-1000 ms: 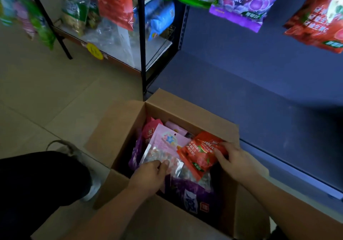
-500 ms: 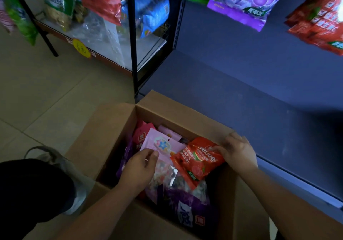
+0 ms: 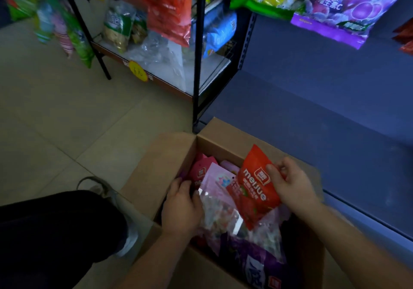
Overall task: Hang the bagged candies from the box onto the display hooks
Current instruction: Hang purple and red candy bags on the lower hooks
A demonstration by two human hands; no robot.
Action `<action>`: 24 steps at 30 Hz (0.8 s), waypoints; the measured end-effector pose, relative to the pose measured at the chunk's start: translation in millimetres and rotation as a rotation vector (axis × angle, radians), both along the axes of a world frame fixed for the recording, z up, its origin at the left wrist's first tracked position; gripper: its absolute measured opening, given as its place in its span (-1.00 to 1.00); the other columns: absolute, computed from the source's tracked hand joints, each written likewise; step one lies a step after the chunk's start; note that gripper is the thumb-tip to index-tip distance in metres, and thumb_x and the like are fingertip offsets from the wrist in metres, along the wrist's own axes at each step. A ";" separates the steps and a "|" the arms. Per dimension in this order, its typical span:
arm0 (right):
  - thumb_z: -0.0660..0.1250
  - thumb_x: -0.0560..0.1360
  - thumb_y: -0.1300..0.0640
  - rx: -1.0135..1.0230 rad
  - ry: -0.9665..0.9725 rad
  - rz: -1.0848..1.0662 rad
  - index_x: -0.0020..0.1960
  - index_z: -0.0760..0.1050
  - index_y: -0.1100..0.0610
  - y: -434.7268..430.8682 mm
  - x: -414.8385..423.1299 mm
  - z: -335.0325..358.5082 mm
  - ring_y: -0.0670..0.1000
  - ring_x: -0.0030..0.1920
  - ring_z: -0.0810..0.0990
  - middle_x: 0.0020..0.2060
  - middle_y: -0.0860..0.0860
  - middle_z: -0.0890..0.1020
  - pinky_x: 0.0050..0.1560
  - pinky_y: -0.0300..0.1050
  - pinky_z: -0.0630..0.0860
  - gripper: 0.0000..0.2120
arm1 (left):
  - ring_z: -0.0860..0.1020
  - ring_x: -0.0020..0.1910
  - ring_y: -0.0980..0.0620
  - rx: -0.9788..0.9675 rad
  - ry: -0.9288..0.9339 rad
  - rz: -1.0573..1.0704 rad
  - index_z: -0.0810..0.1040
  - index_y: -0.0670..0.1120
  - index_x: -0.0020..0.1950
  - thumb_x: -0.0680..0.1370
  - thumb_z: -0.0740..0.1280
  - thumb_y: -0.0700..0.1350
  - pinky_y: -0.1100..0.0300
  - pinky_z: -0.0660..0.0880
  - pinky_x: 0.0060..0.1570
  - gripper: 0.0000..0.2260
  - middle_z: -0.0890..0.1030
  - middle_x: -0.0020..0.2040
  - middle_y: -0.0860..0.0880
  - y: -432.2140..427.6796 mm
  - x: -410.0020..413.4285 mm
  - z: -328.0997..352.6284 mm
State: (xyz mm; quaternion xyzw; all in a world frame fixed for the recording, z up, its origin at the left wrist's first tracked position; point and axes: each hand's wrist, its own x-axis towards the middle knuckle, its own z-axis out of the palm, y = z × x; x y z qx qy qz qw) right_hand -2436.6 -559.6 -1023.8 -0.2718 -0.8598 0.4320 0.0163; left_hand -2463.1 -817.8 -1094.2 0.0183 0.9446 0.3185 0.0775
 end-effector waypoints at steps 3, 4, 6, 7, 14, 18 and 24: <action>0.35 0.63 0.06 -0.191 -0.029 -0.041 -0.07 0.45 0.24 -19.5 -2.3 -17.9 0.18 -0.23 0.66 -0.19 0.25 0.68 -0.20 -0.01 0.57 -0.75 | 0.58 0.12 -0.19 -0.083 0.154 -0.113 0.63 -0.09 0.13 0.50 0.29 -0.07 -0.03 0.57 0.09 -0.74 0.58 0.21 -0.11 -11.9 9.9 1.4; 0.35 0.63 0.07 -0.215 -0.041 -0.041 -0.06 0.45 0.25 -25.2 -3.5 -23.1 0.16 -0.23 0.65 -0.19 0.25 0.68 -0.20 -0.02 0.57 -0.75 | 0.58 0.12 -0.19 -0.097 0.172 -0.118 0.64 -0.09 0.12 0.49 0.31 -0.08 -0.03 0.57 0.10 -0.76 0.58 0.21 -0.11 -13.7 14.9 1.3; 0.33 0.64 0.06 -0.214 -0.051 -0.027 -0.05 0.45 0.25 -36.1 -6.8 -31.2 0.13 -0.22 0.64 -0.18 0.25 0.68 -0.19 0.01 0.59 -0.75 | 0.53 0.22 -0.19 -0.110 0.137 -0.094 0.63 -0.06 0.14 0.49 0.31 -0.08 -0.05 0.54 0.20 -0.74 0.55 0.30 -0.13 -14.6 28.6 2.2; 0.33 0.64 0.04 -0.208 -0.057 -0.031 -0.05 0.45 0.23 -40.9 -9.3 -33.4 0.13 -0.22 0.65 -0.17 0.24 0.68 -0.20 0.03 0.60 -0.74 | 0.48 0.31 -0.20 -0.101 0.089 -0.085 0.62 -0.03 0.19 0.50 0.29 -0.06 -0.05 0.50 0.28 -0.71 0.50 0.39 -0.15 -13.2 35.8 3.7; 0.32 0.65 0.04 -0.285 -0.048 -0.045 -0.01 0.56 0.21 -54.5 -20.1 -25.5 0.08 -0.18 0.68 -0.14 0.10 0.71 -0.19 -0.08 0.60 -0.77 | 0.50 0.33 -0.15 0.103 -0.271 -0.020 0.52 -0.06 0.27 0.58 0.26 -0.05 0.08 0.47 0.23 -0.72 0.45 0.39 -0.10 -1.4 19.5 12.1; 0.32 0.64 0.04 -0.301 -0.068 -0.063 -0.06 0.58 0.15 -50.6 -13.5 -26.4 0.11 -0.15 0.71 -0.14 0.09 0.73 -0.16 -0.06 0.61 -0.80 | 0.57 0.20 -0.07 0.085 -0.293 -0.086 0.55 -0.07 0.23 0.52 0.36 -0.09 0.07 0.53 0.19 -0.71 0.56 0.21 -0.04 0.0 15.2 2.2; 0.34 0.63 0.05 -0.377 -0.069 -0.055 -0.02 0.66 0.13 -48.2 -7.4 -21.2 0.23 -0.03 0.73 -0.14 0.11 0.76 0.05 0.17 0.66 -0.81 | 0.64 -0.14 -0.10 0.072 -0.227 0.062 0.51 -0.13 -0.24 0.55 0.31 -0.13 0.17 0.43 -0.23 -0.82 0.58 -0.23 -0.03 1.6 7.9 5.5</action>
